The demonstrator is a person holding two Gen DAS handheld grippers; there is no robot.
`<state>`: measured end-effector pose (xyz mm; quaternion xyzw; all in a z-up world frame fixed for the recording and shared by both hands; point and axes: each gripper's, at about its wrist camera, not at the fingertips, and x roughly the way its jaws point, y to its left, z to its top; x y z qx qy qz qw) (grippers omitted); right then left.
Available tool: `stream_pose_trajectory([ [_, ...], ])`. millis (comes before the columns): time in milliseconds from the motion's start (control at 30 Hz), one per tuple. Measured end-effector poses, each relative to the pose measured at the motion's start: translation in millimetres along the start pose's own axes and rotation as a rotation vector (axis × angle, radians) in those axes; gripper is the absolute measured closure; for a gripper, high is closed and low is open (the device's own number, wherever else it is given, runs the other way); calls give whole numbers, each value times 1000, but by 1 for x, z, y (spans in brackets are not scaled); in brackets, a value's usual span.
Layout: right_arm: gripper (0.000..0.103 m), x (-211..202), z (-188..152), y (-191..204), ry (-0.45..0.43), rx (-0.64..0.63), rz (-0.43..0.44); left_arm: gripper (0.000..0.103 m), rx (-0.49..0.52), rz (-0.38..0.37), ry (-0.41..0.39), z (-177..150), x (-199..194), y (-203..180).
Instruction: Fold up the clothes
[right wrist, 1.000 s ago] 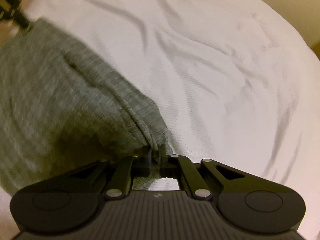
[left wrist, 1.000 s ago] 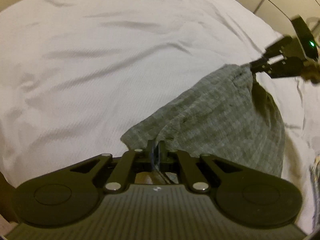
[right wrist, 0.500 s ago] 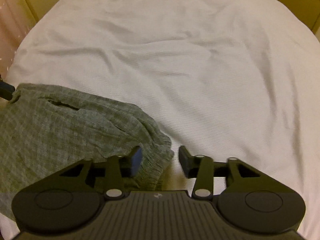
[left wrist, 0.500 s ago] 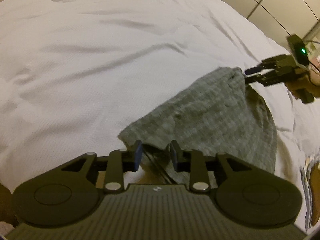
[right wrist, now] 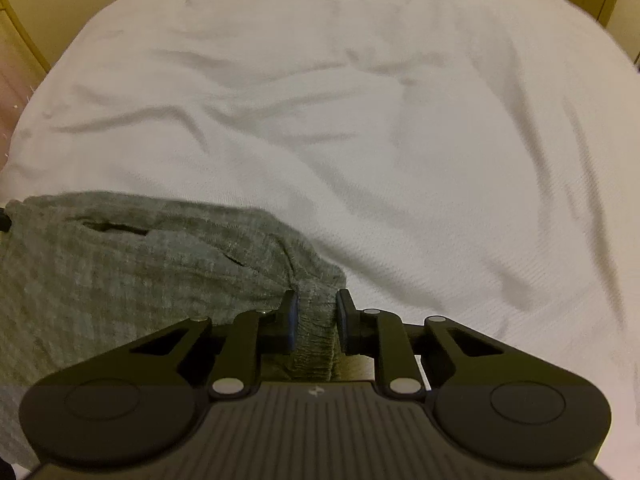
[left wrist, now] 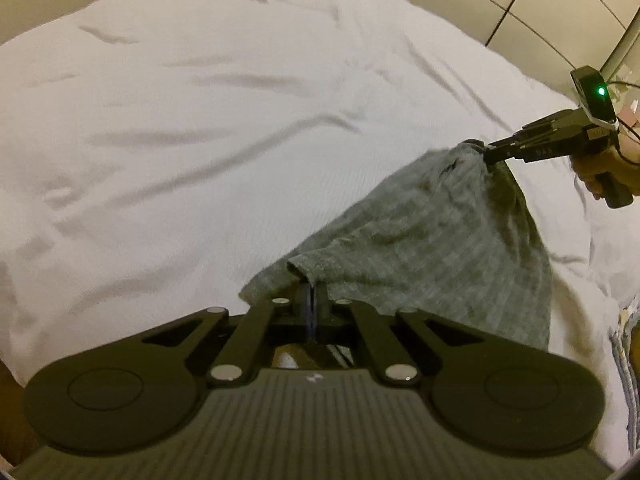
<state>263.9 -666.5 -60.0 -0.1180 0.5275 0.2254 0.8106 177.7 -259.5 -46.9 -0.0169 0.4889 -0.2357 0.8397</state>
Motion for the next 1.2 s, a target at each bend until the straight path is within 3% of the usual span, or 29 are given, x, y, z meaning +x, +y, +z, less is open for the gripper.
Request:
stream_pose_trajectory([
  [400, 84, 5, 21, 0, -75, 5, -26, 103, -74, 42, -8, -6, 8, 15],
  [500, 85, 12, 20, -2, -77, 10, -33, 103, -101, 48, -36, -11, 0, 14],
  [633, 85, 2, 18, -1, -143, 22, -35, 103, -136, 55, -73, -18, -10, 12],
  [800, 85, 18, 11, -7, -86, 49, -25, 103, -155, 73, -27, -24, 7, 18],
  [900, 85, 20, 11, -6, -97, 58, -26, 103, -165, 82, -53, -24, 3, 18],
  [1000, 85, 18, 11, -5, -119, 68, -20, 103, -172, 77, -9, -32, 14, 20],
  [1067, 85, 28, 8, -6, -74, 48, -8, 103, -180, 93, 22, -34, 19, 23],
  [1200, 77, 24, 8, -7, -80, 58, -33, 103, -155, 160, 20, -33, 7, 24],
])
